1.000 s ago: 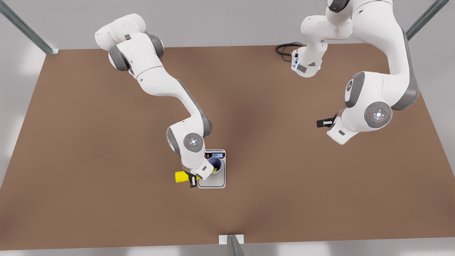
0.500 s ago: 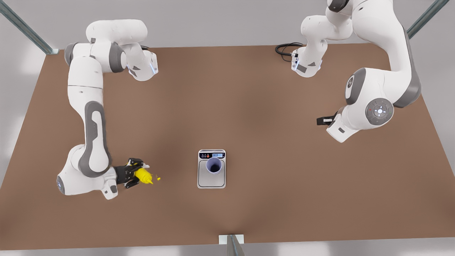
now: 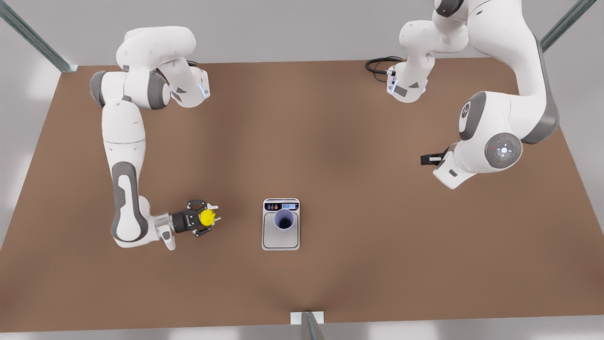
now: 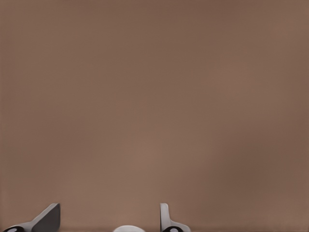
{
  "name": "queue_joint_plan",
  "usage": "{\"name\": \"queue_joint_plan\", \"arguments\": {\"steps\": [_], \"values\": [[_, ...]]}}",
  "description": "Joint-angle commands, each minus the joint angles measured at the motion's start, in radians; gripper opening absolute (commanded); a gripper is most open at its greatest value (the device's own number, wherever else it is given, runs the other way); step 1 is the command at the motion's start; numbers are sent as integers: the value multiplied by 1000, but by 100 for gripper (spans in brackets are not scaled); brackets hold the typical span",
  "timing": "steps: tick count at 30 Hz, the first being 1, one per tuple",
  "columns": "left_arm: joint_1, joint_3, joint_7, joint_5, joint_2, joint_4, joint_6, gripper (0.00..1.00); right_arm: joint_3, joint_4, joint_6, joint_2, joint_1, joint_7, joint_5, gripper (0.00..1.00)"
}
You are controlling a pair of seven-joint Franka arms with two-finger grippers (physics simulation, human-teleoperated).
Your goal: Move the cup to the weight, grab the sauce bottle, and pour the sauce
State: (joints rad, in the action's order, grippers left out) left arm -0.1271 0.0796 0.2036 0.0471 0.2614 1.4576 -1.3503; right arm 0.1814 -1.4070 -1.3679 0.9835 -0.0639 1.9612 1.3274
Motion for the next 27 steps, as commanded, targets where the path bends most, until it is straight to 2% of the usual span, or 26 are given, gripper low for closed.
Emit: {"name": "queue_joint_plan", "arguments": {"steps": [1, 6, 12, 27], "values": [[0, 0, -9, 0, -1, 0, 2, 100, 0, 2, 16, 15, 1, 699, 55, 50], [0, 0, -9, 2, -1, 0, 2, 100, -7, 2, 18, 41, 1, 729, 108, 50], [1, 0, -10, 2, -1, 0, 2, 100, -59, 2, 18, 98, 3, 734, 154, 50], [1, 0, -10, 2, -1, 0, 3, 100, -68, 22, 16, 138, 1, 725, 174, 50]]}}
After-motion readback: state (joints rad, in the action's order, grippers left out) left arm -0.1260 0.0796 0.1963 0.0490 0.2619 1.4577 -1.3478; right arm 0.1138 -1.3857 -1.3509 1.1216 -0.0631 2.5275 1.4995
